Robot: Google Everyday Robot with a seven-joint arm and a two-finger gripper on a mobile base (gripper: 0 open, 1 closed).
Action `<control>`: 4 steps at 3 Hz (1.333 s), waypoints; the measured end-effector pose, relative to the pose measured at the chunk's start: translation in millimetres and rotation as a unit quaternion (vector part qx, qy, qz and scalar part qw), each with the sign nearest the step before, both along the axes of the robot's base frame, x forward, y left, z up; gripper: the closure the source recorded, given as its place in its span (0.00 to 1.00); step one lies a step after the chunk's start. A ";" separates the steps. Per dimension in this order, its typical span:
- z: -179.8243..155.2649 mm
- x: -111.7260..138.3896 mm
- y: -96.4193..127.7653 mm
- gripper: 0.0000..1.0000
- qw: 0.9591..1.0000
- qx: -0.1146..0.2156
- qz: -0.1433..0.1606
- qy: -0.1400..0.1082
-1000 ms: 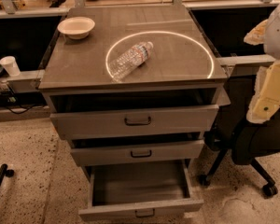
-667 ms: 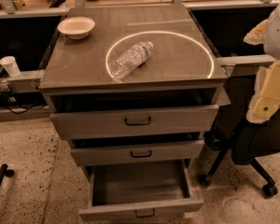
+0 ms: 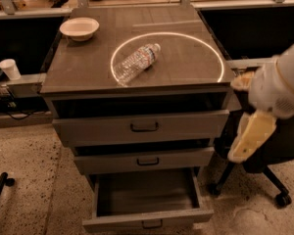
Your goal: Close bottom drawer
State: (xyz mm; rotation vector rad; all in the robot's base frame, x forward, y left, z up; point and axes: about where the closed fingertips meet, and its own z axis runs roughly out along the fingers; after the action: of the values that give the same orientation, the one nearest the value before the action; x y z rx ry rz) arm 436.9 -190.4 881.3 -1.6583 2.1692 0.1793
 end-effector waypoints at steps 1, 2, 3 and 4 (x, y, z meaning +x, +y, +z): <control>-60.9 -24.7 21.2 0.00 0.998 0.061 -0.001 0.002; -96.5 -35.1 23.3 0.00 0.997 0.069 -0.018 0.002; -101.0 -33.8 25.6 0.00 0.998 0.065 -0.013 0.002; -128.2 -30.7 37.5 0.00 0.998 0.056 0.013 0.004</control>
Offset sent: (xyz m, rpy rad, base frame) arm -0.0233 0.0200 -0.0563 0.1153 0.0029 -0.0013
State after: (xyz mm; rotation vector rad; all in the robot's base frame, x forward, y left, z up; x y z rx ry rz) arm 406.1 -152.9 753.0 -1.6256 2.1043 0.3086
